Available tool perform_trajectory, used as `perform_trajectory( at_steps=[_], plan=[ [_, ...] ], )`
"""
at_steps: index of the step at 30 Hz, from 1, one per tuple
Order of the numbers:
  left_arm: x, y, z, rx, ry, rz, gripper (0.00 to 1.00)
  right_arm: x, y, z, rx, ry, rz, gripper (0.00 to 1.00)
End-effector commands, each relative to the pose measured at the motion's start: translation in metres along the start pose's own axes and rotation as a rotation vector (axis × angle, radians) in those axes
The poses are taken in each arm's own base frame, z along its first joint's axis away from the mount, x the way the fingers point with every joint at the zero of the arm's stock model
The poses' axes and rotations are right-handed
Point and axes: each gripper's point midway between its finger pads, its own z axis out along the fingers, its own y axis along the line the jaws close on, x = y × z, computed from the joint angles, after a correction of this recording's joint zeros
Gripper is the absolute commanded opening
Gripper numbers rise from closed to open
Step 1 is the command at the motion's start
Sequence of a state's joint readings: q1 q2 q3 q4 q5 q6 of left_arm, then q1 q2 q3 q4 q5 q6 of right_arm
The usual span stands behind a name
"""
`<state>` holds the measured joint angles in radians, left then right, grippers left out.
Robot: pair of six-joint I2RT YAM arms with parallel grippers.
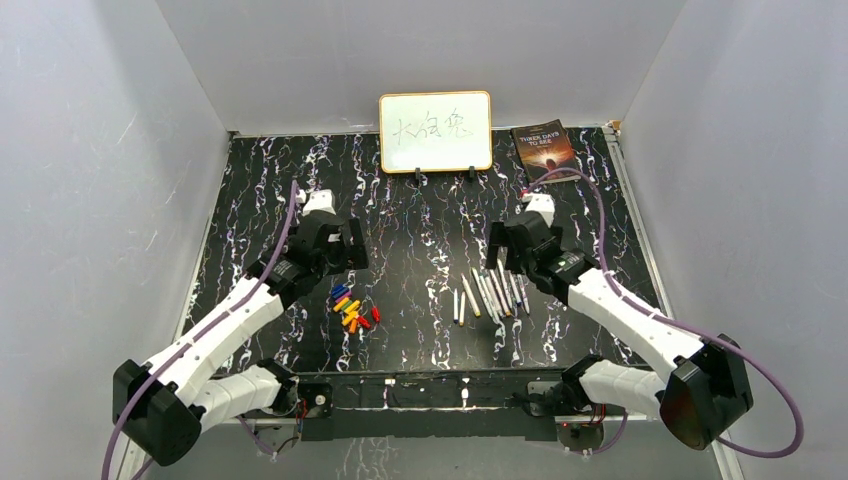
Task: Open the pen caps
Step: Reset both arms
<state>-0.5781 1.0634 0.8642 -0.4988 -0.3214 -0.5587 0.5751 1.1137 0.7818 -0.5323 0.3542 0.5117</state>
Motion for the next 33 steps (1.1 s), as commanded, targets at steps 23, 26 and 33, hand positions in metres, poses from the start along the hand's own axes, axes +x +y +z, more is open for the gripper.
perform_trajectory(
  at_steps=[23, 26, 33],
  plan=[
    [-0.01, 0.116, 0.1, -0.212, -0.403, 0.271, 0.98, -0.084, -0.173, 0.051, 0.324, -0.544, 0.287, 0.98],
    [-0.005, 0.126, 0.114, -0.193, -0.399, 0.214, 0.98, -0.082, -0.178, 0.061, 0.343, -0.562, 0.278, 0.98],
    [-0.013, 0.142, 0.141, -0.165, -0.362, 0.157, 0.98, -0.08, -0.185, 0.069, 0.368, -0.626, 0.25, 0.98]
  ],
)
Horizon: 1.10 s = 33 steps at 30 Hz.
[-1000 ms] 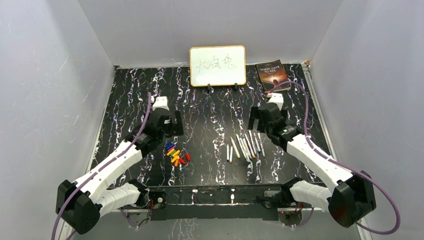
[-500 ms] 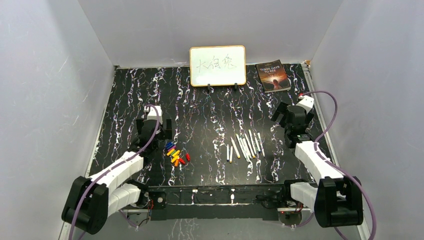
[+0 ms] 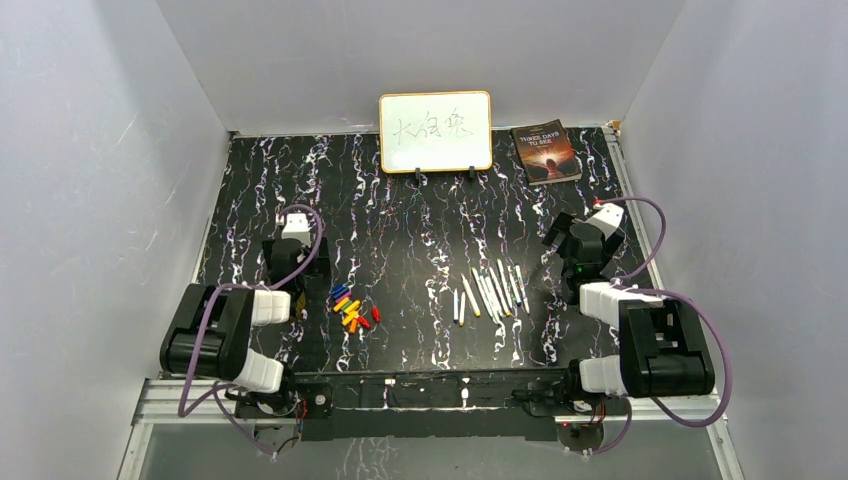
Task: Open the pen caps
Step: Reset both arms
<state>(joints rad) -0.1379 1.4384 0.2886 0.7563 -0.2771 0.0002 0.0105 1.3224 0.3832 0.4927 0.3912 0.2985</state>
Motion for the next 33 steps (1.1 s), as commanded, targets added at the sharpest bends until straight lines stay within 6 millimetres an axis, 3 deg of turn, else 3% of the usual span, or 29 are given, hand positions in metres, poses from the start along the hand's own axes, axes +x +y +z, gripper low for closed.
perform_trajectory(
  at_steps=[1, 2, 4, 8, 10, 20, 27, 33],
  plan=[
    [-0.03, 0.001, 0.021, 0.061, -0.076, -0.084, 0.98, -0.042, 0.004, 0.005, -0.007, -0.2, 0.041, 0.98],
    [-0.032, 0.005, 0.024, 0.065, -0.081, -0.107, 0.98, -0.044, 0.004, 0.007, -0.008, -0.209, 0.038, 0.98],
    [-0.032, 0.007, 0.029, 0.094, -0.079, -0.13, 0.98, -0.026, -0.003, 0.005, 0.0, -0.189, 0.019, 0.98],
    [-0.035, 0.016, 0.034, 0.142, -0.115, -0.173, 0.98, -0.024, 0.002, 0.007, -0.033, -0.21, 0.005, 0.98],
    [-0.035, 0.012, 0.032, 0.193, -0.183, -0.185, 0.98, -0.025, 0.004, 0.009, -0.043, -0.219, 0.006, 0.98],
    [-0.029, 0.002, 0.03, 0.212, -0.199, -0.117, 0.98, -0.015, 0.033, 0.011, -0.083, -0.224, -0.135, 0.98],
    [-0.028, 0.001, 0.028, 0.214, -0.205, -0.118, 0.98, -0.016, 0.036, -0.028, -0.217, -0.393, -0.158, 0.98],
    [-0.031, 0.001, 0.027, 0.214, -0.225, -0.118, 0.98, -0.01, 0.04, -0.009, -0.173, -0.312, -0.166, 0.98]
  ],
)
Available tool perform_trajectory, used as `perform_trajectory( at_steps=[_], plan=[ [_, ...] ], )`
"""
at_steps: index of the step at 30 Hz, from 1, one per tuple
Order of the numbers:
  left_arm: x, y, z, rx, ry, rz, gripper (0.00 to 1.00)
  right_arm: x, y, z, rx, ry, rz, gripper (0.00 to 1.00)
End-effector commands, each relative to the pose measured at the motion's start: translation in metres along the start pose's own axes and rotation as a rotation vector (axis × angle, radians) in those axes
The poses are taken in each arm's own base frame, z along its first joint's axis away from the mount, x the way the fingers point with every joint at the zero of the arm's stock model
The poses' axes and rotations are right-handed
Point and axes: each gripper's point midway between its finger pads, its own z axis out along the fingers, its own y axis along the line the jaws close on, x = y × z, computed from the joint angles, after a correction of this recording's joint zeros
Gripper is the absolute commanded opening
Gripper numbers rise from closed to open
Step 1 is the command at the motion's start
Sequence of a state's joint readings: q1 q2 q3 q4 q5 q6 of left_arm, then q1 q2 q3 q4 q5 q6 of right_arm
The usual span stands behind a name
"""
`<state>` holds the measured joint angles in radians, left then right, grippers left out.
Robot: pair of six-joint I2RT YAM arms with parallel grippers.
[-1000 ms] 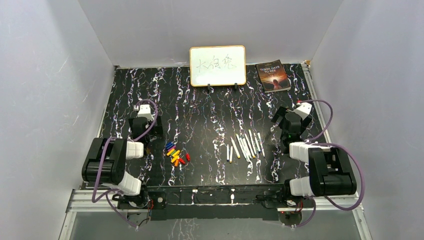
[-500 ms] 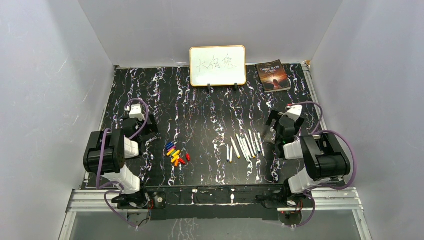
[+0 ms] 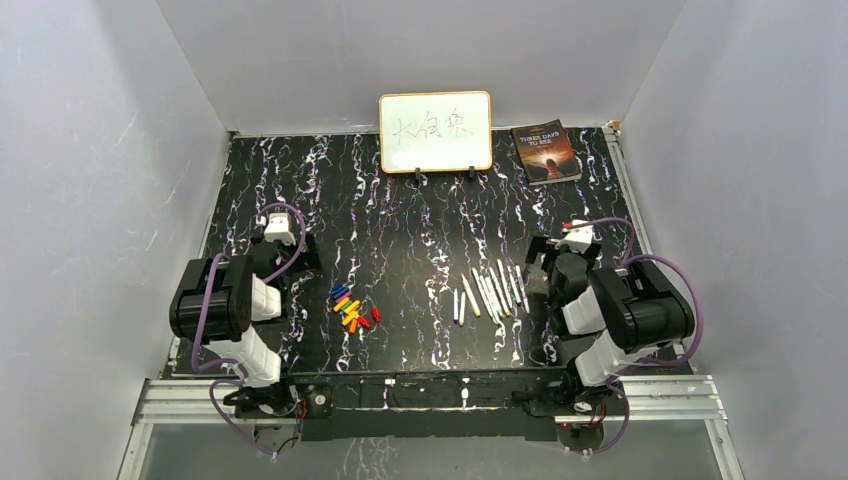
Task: Open the pen caps
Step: Reset both arms
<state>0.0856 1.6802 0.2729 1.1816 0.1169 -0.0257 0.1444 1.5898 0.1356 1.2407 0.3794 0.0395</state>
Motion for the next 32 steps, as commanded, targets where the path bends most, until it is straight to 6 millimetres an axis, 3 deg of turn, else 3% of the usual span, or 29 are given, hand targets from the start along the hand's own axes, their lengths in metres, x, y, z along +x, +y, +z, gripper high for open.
perform_trajectory(
  at_steps=[1, 32],
  plan=[
    [-0.014, -0.005, 0.0004, 0.028, -0.058, 0.02, 0.98, -0.0328, 0.0023, 0.0183, 0.02, -0.084, 0.032, 0.98],
    [-0.0132, -0.0041, 0.0007, 0.024, -0.056, 0.021, 0.98, -0.0329, -0.0005, 0.02, 0.018, -0.087, 0.041, 0.98]
  ],
)
